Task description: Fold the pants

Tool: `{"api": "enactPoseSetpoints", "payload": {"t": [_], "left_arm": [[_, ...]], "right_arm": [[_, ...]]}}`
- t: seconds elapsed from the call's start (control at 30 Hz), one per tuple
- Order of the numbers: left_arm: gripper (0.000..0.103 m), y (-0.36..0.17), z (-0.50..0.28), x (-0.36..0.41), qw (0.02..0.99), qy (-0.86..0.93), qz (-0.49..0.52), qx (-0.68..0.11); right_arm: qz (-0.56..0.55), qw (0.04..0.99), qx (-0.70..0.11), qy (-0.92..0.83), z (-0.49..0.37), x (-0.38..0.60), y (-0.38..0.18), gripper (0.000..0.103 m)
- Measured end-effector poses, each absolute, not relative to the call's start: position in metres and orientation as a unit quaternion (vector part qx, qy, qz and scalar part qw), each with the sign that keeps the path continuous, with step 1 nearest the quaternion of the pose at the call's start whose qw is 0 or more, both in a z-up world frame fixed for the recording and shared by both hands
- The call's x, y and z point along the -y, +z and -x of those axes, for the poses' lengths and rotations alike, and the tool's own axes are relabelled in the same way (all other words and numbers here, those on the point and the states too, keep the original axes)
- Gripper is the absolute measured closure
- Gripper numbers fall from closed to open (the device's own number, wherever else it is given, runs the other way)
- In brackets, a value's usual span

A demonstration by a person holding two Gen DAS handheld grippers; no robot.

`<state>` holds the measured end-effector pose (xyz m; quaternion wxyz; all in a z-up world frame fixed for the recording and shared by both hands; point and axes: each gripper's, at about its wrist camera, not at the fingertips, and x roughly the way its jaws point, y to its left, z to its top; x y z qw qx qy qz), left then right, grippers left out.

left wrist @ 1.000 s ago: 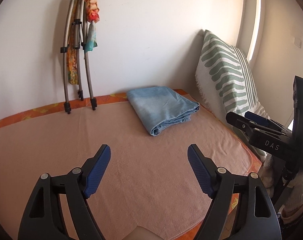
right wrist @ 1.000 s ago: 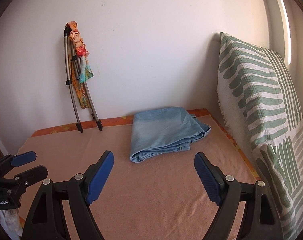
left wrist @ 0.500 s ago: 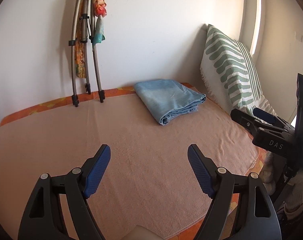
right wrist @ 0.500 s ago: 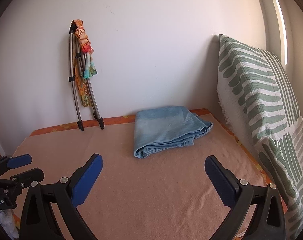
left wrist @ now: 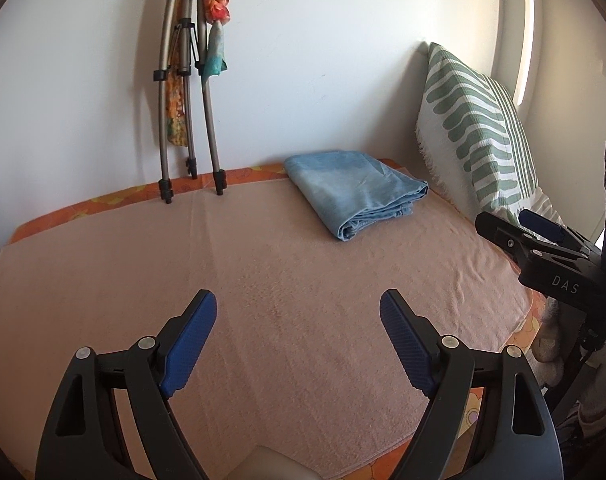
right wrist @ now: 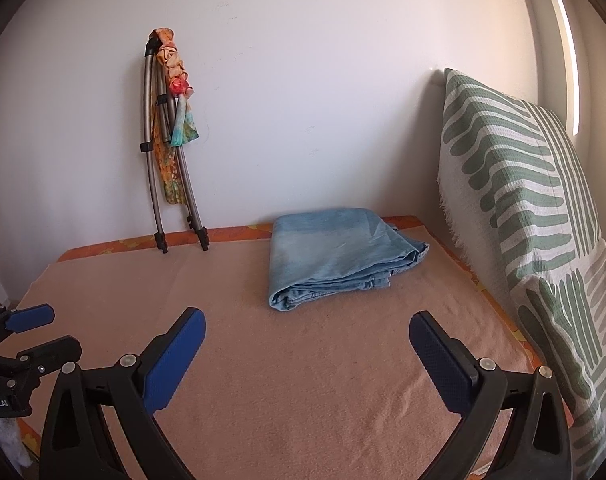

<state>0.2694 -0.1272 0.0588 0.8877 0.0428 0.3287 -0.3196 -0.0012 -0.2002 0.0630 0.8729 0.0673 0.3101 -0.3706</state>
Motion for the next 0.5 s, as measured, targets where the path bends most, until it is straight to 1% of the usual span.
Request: {"api": "enactPoseSetpoints", "payload": {"t": [0.27, 0.5], "left_arm": [[0.019, 0.0602, -0.2659, 0.1279, 0.893, -0.310, -0.054, -0.321], [0.019, 0.0591, -0.2670, 0.1260, 0.891, -0.308, -0.052, -0.330]], "right_arm": [[-0.064, 0.872, -0.311, -0.371, 0.0016, 0.1995, 0.0633, 0.000], [-0.070, 0.871, -0.315, -0.369, 0.0017, 0.2018, 0.0612, 0.000]]}}
